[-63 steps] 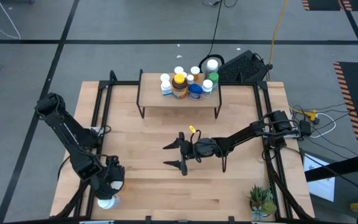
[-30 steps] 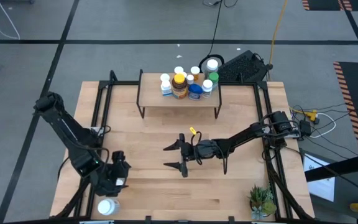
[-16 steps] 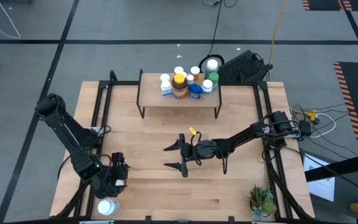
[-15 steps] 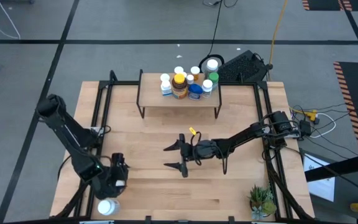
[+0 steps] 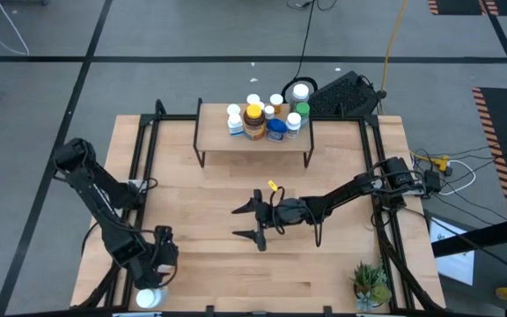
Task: Pick and place medicine bottles onto shelf by color
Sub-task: Put the orange pill bottle on the shelf
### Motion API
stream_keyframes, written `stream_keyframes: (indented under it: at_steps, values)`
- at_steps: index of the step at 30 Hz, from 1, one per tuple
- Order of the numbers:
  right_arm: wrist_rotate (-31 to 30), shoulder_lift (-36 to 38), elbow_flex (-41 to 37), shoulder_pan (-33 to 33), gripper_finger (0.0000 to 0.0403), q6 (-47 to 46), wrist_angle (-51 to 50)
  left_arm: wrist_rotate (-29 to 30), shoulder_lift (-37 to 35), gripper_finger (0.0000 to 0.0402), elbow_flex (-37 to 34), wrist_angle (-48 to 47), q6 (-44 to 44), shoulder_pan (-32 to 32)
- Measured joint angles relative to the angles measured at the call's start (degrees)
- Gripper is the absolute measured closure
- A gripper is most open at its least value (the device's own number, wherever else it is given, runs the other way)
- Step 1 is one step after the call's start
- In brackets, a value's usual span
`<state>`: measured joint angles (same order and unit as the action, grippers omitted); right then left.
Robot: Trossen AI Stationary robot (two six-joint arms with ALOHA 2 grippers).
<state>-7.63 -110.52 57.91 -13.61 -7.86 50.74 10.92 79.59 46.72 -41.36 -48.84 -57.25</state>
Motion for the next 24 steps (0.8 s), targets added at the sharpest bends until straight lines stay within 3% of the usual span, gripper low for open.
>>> stream_keyframes:
  at_steps: [6,18,24]
  values:
    - [0.0,0.0,0.0,0.0,0.0101,0.0,0.0,-0.1,0.0,0.0027,-0.2,-2.5,-2.3,0.0]
    - [-0.1,0.0,0.0,0.0,0.0101,-0.6,0.0,1.2,0.0,0.0192,-0.4,-2.1,0.0,1.4]
    - [-0.1,0.4,0.0,0.0,0.0101,-0.6,0.1,1.1,-2.8,0.0176,-0.4,-3.1,8.7,9.6]
